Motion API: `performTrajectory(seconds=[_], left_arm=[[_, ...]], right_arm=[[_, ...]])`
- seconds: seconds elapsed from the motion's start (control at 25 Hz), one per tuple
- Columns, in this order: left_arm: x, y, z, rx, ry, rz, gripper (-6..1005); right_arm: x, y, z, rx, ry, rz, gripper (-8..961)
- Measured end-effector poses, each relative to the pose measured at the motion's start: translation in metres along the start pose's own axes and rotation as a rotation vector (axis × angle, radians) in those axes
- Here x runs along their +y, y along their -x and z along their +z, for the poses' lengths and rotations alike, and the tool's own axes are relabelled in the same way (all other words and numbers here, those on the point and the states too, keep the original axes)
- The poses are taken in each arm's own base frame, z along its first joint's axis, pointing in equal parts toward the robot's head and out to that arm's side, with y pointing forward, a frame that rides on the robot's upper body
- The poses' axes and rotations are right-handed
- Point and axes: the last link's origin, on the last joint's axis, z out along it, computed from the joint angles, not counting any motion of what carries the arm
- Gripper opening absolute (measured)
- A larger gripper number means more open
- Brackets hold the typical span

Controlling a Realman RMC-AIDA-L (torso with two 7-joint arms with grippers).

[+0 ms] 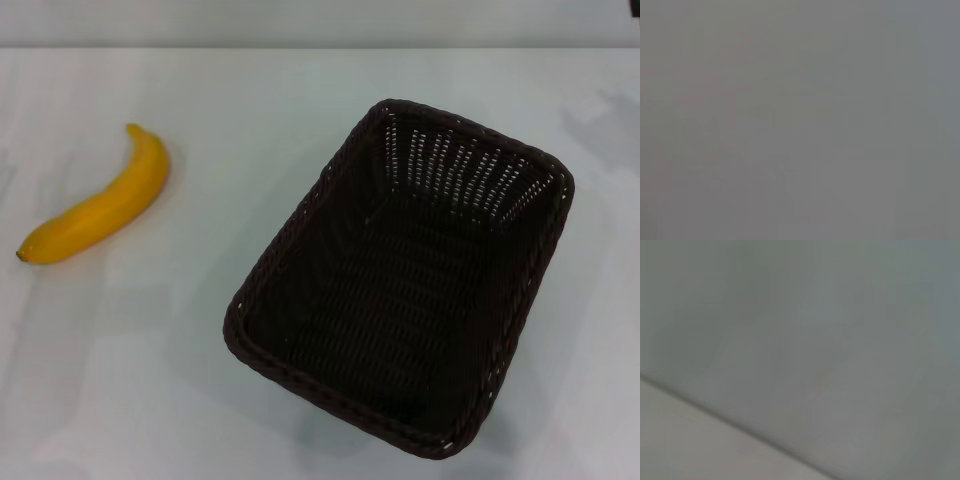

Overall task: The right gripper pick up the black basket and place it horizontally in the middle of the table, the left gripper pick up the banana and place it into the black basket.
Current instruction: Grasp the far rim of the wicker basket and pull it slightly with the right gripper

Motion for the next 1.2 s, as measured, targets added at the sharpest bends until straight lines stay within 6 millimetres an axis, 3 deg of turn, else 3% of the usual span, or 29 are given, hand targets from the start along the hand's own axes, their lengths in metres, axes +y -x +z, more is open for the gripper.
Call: performTrajectory(seconds=[0.76,1.2], left_arm=[[0.009,0.004,0.002,-0.010,0.027,-0.008,879],[0.015,0.006,0.003,-0.015,0.046,-0.010,879]], right_arm=[[0.064,-0.013,0.030,0.089,0.242,-0.111,620],[0.081,-0.022,0.048,0.116,0.322,-0.118,619]])
